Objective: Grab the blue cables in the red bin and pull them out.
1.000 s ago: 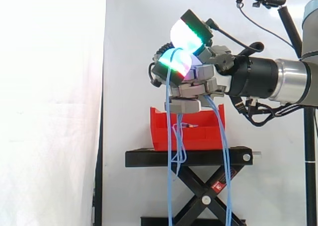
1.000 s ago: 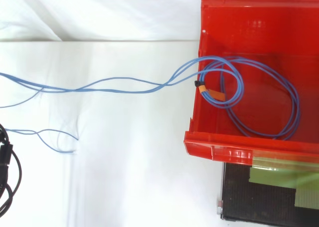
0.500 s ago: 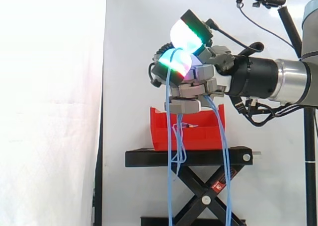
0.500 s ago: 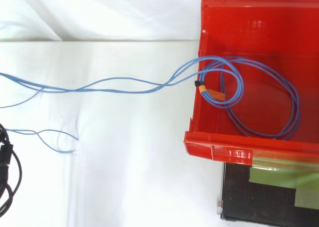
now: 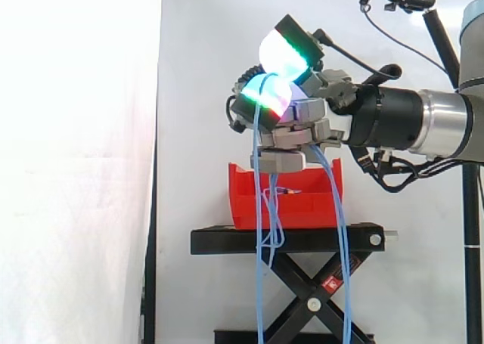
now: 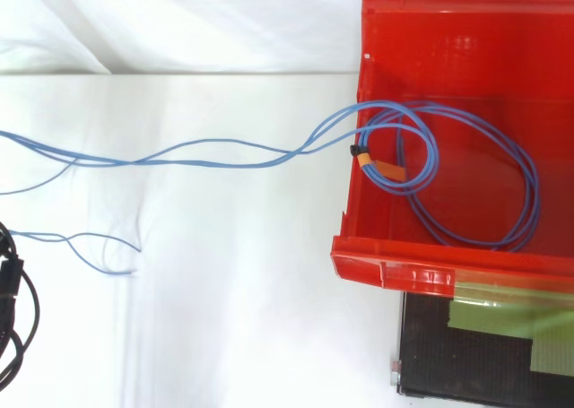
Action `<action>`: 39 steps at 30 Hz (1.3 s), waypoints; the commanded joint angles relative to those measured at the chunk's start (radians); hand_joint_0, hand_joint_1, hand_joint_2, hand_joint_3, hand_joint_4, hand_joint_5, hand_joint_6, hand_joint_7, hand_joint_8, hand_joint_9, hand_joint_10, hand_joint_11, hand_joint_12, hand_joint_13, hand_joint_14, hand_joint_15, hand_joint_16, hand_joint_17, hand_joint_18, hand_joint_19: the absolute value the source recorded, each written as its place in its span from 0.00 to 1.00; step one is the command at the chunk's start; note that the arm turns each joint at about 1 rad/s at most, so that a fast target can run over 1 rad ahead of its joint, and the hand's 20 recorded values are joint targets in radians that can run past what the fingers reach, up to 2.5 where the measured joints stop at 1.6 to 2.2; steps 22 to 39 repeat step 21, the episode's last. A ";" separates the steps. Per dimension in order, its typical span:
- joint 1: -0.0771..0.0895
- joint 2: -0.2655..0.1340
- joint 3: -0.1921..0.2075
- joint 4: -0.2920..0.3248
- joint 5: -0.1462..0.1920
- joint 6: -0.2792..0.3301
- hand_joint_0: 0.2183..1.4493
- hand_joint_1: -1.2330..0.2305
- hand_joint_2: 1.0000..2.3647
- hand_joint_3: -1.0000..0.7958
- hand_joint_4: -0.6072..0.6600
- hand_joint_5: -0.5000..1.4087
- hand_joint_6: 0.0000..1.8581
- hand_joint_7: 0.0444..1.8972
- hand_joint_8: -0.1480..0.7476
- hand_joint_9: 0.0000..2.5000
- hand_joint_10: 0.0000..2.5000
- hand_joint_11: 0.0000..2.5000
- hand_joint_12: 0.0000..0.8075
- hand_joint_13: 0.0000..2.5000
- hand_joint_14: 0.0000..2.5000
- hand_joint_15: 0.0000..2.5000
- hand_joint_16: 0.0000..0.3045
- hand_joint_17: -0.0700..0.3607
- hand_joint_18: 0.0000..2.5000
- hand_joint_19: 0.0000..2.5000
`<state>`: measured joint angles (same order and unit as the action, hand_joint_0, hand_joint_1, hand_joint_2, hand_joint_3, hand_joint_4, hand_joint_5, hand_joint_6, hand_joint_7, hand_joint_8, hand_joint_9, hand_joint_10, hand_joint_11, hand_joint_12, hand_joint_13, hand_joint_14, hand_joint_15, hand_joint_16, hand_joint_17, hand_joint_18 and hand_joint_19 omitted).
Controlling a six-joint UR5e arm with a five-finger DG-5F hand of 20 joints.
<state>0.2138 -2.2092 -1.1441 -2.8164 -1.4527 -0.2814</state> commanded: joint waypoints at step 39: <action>0.001 0.000 0.000 0.000 0.000 0.000 0.63 0.13 0.01 0.24 0.60 0.64 0.67 0.15 0.43 0.65 0.01 0.75 0.39 0.59 0.35 0.56 0.13 0.37 0.47 0.55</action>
